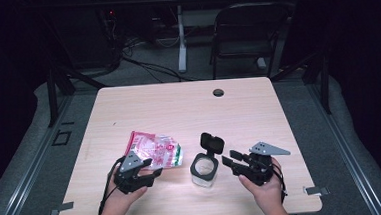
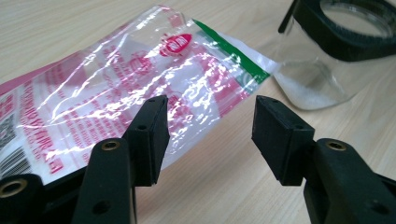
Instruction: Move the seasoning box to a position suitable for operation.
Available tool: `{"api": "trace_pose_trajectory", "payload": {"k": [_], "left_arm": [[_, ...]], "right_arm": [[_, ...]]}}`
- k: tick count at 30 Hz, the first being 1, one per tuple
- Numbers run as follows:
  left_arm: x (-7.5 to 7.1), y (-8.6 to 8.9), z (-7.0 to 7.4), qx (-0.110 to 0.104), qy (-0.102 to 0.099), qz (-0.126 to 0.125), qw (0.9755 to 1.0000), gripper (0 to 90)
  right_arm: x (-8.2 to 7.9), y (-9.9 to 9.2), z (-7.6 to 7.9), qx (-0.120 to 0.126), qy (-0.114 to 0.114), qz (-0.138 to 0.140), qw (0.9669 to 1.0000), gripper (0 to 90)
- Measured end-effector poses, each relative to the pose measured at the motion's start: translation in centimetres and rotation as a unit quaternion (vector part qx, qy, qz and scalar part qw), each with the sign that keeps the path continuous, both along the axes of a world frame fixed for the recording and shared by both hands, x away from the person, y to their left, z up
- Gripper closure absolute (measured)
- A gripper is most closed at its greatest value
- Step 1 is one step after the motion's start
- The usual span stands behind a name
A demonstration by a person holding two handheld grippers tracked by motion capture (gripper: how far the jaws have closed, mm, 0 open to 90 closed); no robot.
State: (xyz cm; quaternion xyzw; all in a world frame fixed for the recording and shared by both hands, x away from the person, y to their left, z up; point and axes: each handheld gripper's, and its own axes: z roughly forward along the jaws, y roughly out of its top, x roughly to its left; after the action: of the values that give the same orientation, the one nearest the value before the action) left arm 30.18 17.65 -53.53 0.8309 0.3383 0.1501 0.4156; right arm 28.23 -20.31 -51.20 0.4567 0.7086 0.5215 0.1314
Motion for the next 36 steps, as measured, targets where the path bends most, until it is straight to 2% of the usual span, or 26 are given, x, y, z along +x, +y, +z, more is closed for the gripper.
{"api": "trace_pose_trajectory", "payload": {"k": [3, 5, 10, 14, 17, 23, 26, 29, 33, 36], "left_arm": [[0.1, -0.9, -0.6, 0.013, -0.001, -0.013, 0.9998, 47.7], [0.2, -1.5, -0.9, 0.025, -0.004, -0.016, 0.9996, 48.3], [0.3, -2.4, -1.2, 0.062, -0.036, -0.007, 0.9974, 47.3], [0.5, -2.6, -1.7, 0.078, -0.037, -0.005, 0.9962, 45.8], [0.5, -2.9, -2.1, 0.094, -0.045, -0.002, 0.9945, 45.5], [0.9, -3.3, -2.5, 0.139, -0.073, 0.012, 0.9875, 44.5], [1.2, -3.6, -2.6, 0.14, -0.072, 0.014, 0.9875, 44.9], [1.3, -3.9, -2.4, 0.143, -0.076, 0.01, 0.9868, 48.8], [1.8, -4.2, -2.4, 0.137, -0.079, 0.016, 0.9873, 52.2], [2.0, -4.4, -2.5, 0.14, -0.083, 0.017, 0.9865, 56.8]], "right_arm": [[0.0, -0.1, -0.4, -0.001, 0.001, 0.001, 1.0, 56.1], [-0.2, -0.4, -0.3, 0.01, -0.003, -0.002, 0.9999, 55.7], [-0.1, -0.9, -0.5, 0.031, 0.003, -0.003, 0.9995, 55.4], [0.0, -1.2, -0.6, 0.039, 0.009, -0.003, 0.9992, 55.3], [0.0, -1.2, -0.6, 0.042, 0.009, -0.002, 0.9991, 55.2], [0.0, -1.1, -0.7, 0.039, 0.012, -0.001, 0.9992, 55.1], [0.0, -1.1, -0.7, 0.042, 0.011, -0.002, 0.9991, 54.9], [0.0, -1.1, -0.7, 0.042, 0.011, -0.004, 0.9991, 54.8], [0.0, -1.0, -0.7, 0.044, 0.012, -0.005, 0.999, 54.6], [0.0, -1.0, -0.7, 0.044, 0.013, -0.005, 0.9989, 54.5]]}}
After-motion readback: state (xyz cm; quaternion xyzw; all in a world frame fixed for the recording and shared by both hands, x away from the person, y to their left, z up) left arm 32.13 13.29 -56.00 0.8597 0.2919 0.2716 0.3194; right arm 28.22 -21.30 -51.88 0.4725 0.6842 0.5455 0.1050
